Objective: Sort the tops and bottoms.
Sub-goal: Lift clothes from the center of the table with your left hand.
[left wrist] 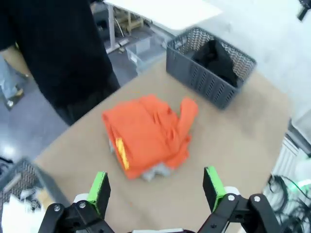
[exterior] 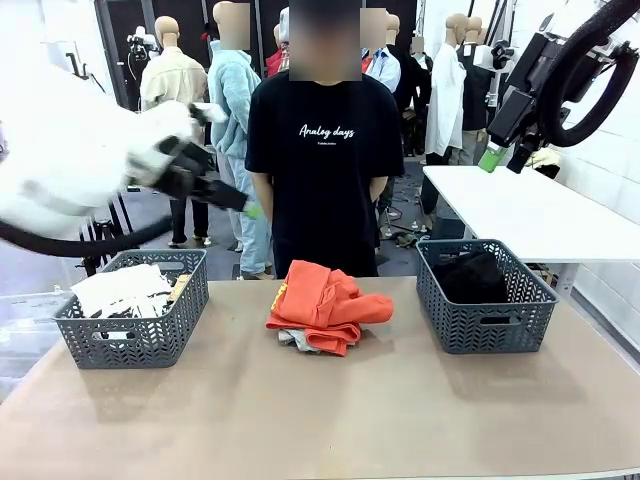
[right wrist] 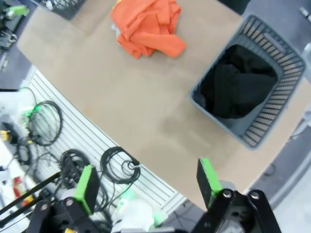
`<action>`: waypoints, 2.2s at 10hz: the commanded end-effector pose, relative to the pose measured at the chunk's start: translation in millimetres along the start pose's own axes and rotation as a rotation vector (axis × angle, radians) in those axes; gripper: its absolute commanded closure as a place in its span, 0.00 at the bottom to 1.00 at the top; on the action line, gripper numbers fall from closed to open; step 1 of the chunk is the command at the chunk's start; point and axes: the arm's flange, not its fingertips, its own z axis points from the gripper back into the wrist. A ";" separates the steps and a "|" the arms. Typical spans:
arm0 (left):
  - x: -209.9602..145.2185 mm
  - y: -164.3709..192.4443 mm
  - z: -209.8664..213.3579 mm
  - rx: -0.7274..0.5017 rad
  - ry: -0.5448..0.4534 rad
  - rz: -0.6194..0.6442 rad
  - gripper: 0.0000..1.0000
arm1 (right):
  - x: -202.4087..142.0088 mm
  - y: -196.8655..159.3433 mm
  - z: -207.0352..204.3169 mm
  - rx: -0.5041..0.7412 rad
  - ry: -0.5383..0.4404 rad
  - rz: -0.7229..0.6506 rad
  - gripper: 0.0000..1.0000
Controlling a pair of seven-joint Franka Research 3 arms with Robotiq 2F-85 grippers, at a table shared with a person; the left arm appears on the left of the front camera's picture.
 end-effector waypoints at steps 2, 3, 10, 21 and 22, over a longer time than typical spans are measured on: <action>38.8 20.7 -130.4 0.001 0.151 -0.069 0.00 | -2.0 1.2 0.8 -0.003 0.011 -0.006 0.00; 42.8 24.3 -158.5 0.008 0.211 -0.049 0.00 | -2.0 1.2 0.8 -0.003 0.011 -0.006 0.00; 76.1 12.3 -235.1 0.198 0.457 -0.042 0.00 | -2.0 1.2 0.8 -0.003 0.011 -0.006 0.00; 47.2 -9.7 -304.3 0.161 0.749 0.118 0.00 | -2.0 1.2 0.8 -0.003 0.011 -0.006 0.00; 45.6 -17.1 -306.1 0.140 0.744 0.112 0.00 | -2.0 1.2 0.8 -0.003 0.011 -0.006 0.00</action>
